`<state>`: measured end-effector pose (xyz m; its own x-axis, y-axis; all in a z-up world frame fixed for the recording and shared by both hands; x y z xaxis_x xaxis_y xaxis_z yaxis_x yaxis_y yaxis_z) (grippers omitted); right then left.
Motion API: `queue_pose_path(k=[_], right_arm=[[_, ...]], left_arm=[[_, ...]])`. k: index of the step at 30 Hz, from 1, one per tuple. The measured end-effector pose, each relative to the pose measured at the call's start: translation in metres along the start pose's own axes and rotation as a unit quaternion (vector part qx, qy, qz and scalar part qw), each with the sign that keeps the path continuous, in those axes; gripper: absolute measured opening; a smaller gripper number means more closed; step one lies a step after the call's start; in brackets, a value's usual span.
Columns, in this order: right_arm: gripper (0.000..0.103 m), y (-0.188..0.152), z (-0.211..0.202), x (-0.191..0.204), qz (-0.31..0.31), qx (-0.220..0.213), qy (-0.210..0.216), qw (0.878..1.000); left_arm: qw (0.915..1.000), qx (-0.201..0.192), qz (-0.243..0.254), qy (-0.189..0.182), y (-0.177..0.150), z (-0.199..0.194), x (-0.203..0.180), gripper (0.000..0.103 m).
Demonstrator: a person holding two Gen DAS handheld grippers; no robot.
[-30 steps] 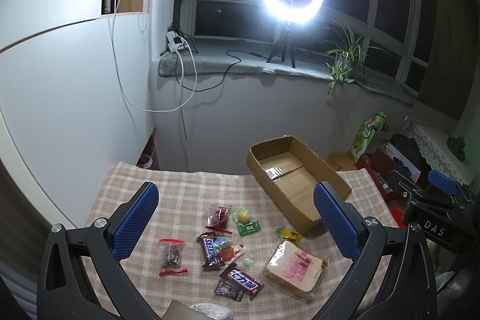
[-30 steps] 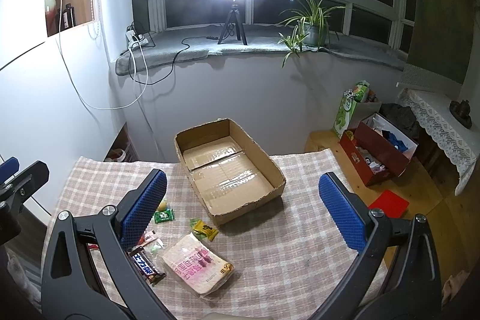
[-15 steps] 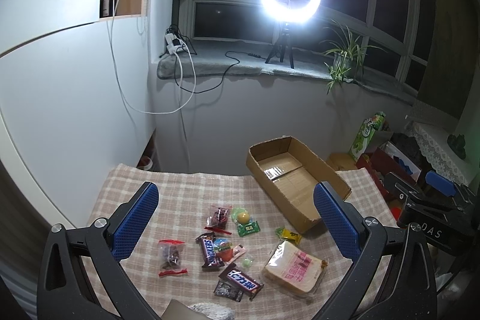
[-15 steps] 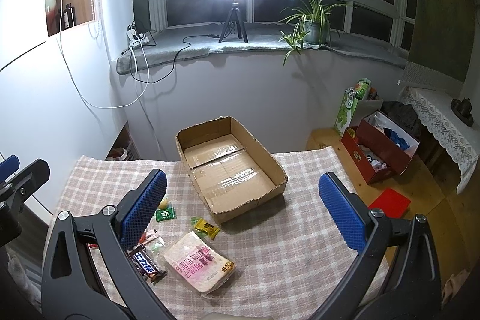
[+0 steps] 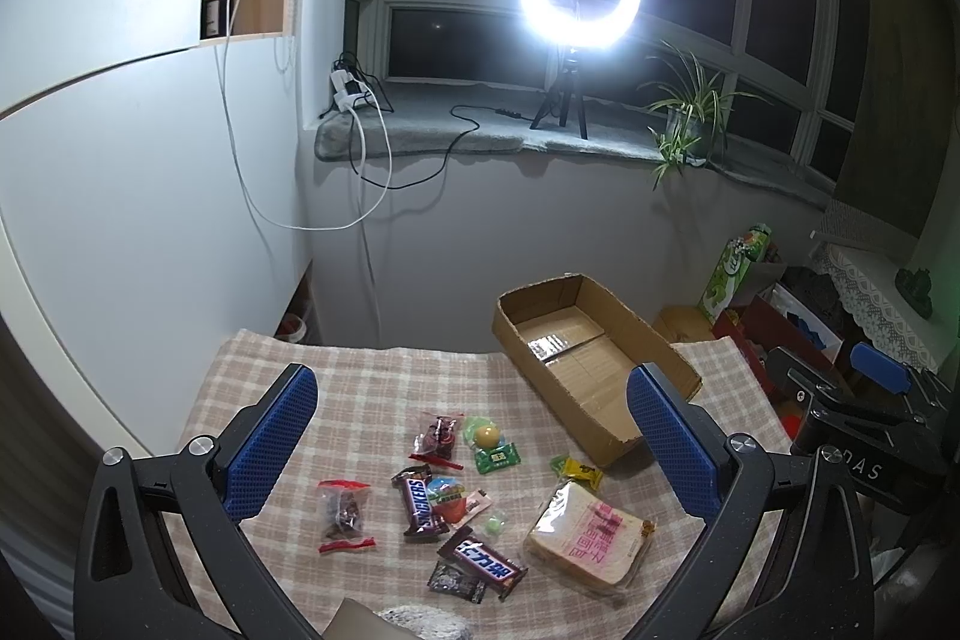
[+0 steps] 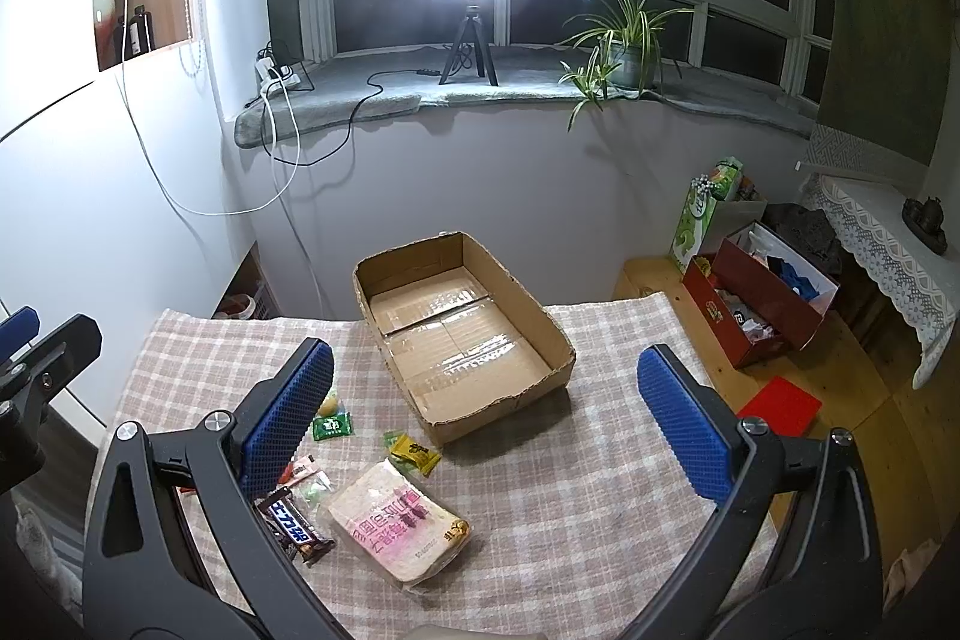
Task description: Organize snacks
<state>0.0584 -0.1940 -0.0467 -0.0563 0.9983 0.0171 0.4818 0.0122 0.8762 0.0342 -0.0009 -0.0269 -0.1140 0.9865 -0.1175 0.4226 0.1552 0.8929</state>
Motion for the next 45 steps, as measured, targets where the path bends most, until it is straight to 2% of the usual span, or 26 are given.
queue_pose_path(k=[21, 31, 39, 45], right_arm=[[0.103, -0.003, -0.002, 0.003, -0.001, 0.002, 0.001, 1.000], [0.103, -0.022, 0.001, 0.010, -0.003, 0.012, 0.006, 1.000], [0.103, -0.020, 0.018, 0.001, -0.008, 0.044, 0.018, 0.999], [0.103, -0.032, 0.034, -0.003, -0.014, 0.076, 0.026, 0.997]], left_arm=[[1.0000, -0.001, 0.002, 0.001, -0.001, 0.000, -0.001, 0.102], [1.0000, 0.002, 0.003, 0.001, 0.000, 0.001, 0.000, 0.102], [0.9999, 0.014, -0.007, 0.008, -0.005, 0.008, 0.010, 0.102], [0.9991, 0.032, -0.023, 0.015, -0.012, 0.016, 0.024, 0.102]])
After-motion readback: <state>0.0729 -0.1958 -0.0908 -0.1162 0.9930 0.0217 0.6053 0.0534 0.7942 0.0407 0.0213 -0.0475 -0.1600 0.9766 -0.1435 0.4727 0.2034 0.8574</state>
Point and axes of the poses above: each gripper's, at about its wrist camera, not at the fingertips, and z roughly the way its jaws point, x to its left, y to its top, the point moved 4 cm from there along z, roughly the way its jaws point, and after that the axes turned 8 degrees about -x, right-handed, at the moved point
